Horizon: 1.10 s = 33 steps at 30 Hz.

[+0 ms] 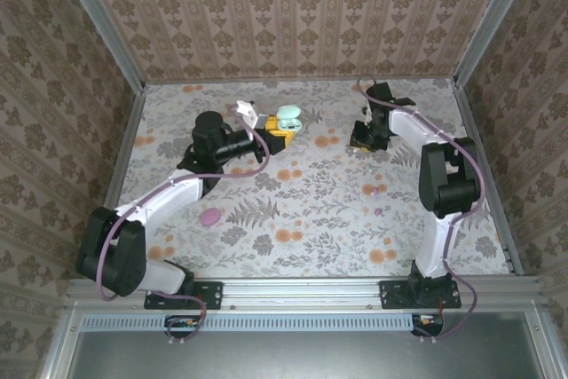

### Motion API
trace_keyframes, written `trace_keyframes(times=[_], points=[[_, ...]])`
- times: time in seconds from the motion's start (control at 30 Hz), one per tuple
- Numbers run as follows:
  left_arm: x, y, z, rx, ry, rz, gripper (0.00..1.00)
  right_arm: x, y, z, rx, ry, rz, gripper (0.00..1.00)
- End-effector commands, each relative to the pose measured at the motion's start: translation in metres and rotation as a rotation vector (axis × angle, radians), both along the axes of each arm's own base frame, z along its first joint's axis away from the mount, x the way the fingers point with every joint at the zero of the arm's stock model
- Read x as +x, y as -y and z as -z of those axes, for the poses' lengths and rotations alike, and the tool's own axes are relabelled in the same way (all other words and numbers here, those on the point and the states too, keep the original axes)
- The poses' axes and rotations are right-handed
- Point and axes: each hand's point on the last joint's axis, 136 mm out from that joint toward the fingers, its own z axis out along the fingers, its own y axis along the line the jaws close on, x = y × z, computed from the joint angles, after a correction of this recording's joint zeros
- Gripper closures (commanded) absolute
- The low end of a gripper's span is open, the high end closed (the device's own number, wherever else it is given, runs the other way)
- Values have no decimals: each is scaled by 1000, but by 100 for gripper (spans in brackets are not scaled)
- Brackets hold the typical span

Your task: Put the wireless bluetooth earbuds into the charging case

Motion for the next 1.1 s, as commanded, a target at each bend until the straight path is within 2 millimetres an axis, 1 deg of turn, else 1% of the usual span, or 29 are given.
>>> trace_keyframes(times=[0.0, 0.1, 0.27, 0.33, 0.47, 0.5, 0.57, 0.63, 0.77, 0.83, 1.0, 1.07], points=[[8, 4, 2, 14, 51, -17, 74, -11, -6, -39, 13, 63, 21, 74], [16, 6, 12, 32, 68, -42, 75, -17, -18, -73, 38, 133, 8, 74], [27, 12, 26, 42, 120, -77, 75, -30, -40, -123, 85, 228, -25, 74], [33, 14, 30, 51, 135, -104, 75, -35, -49, -139, 104, 258, -37, 74], [39, 19, 37, 56, 136, -116, 75, -45, -69, -166, 141, 316, -70, 74], [39, 20, 38, 55, 140, -120, 74, -46, -73, -172, 151, 328, -76, 74], [41, 21, 39, 56, 142, -128, 74, -48, -81, -181, 174, 342, -81, 74], [41, 23, 39, 58, 144, -124, 74, -50, -95, -190, 210, 362, -116, 74], [39, 26, 40, 62, 148, -117, 74, -50, -114, -198, 225, 377, -153, 74], [38, 27, 41, 64, 148, -111, 74, -49, -127, -202, 241, 384, -178, 74], [37, 30, 37, 54, 147, -103, 74, -46, -148, -200, 256, 385, -205, 74], [38, 30, 36, 51, 146, -105, 74, -46, -154, -200, 260, 386, -212, 74]])
